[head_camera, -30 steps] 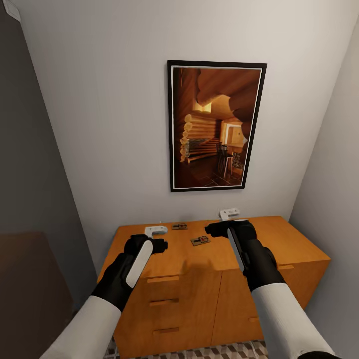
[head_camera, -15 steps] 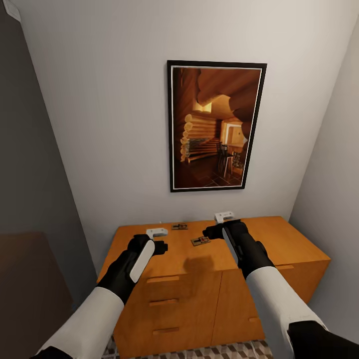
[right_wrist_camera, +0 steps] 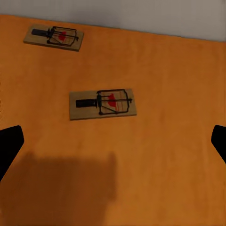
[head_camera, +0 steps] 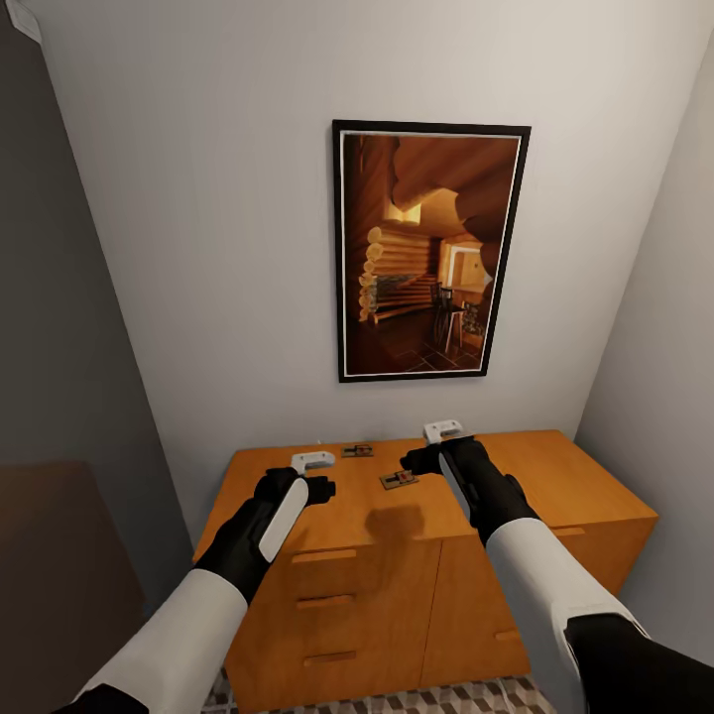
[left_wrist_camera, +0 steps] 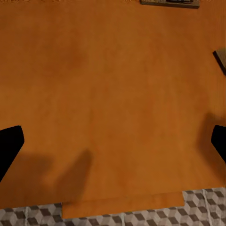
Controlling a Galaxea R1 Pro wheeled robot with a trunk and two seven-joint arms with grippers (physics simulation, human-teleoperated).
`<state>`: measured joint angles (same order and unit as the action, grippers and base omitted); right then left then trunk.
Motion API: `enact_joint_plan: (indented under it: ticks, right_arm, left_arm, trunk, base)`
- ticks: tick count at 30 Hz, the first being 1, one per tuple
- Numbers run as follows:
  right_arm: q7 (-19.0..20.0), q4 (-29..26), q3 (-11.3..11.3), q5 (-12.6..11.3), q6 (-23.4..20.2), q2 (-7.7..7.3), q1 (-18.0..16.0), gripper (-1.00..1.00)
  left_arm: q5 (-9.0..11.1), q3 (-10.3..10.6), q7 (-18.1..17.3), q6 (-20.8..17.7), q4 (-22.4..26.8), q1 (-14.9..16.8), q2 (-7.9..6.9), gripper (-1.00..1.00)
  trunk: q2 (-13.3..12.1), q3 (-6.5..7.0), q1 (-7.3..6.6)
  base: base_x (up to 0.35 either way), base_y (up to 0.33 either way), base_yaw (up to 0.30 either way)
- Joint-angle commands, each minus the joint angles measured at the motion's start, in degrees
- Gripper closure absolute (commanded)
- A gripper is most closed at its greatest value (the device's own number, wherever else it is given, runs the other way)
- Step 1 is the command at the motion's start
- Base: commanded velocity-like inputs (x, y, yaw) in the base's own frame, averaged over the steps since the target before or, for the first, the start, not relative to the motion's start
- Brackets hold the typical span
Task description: Take the four mousetraps from the cabinet in the bathroom and place them on the bathroom floor. Make sure all four end up on the same floor surface, and ensure that at least two of them are either under or directly next to the same bathroom sink.
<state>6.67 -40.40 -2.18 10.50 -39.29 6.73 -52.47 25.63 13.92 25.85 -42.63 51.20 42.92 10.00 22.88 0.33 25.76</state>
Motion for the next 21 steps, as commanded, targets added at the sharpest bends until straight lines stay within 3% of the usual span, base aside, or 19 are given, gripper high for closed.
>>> enact_joint_plan:
  ticks: [1,21]
  right_arm:
    - [0.5,-0.03,-0.01,0.63,-0.19,0.01,-0.02,-1.0]
    - [0.74,0.04,-0.02,0.75,0.09,-0.05,-0.09,-1.0]
  left_arm:
    - [0.53,0.07,0.5,-0.08,0.03,0.03,-0.07,-1.0]
    - [0.47,0.05,0.43,-0.08,-0.4,0.05,-0.06,-1.0]
  trunk:
    - [0.04,-0.03,0.03]
    - [0.04,-0.03,0.03]
  base:
    - [0.056,0.006,0.0]
    - [0.197,0.136,0.0]
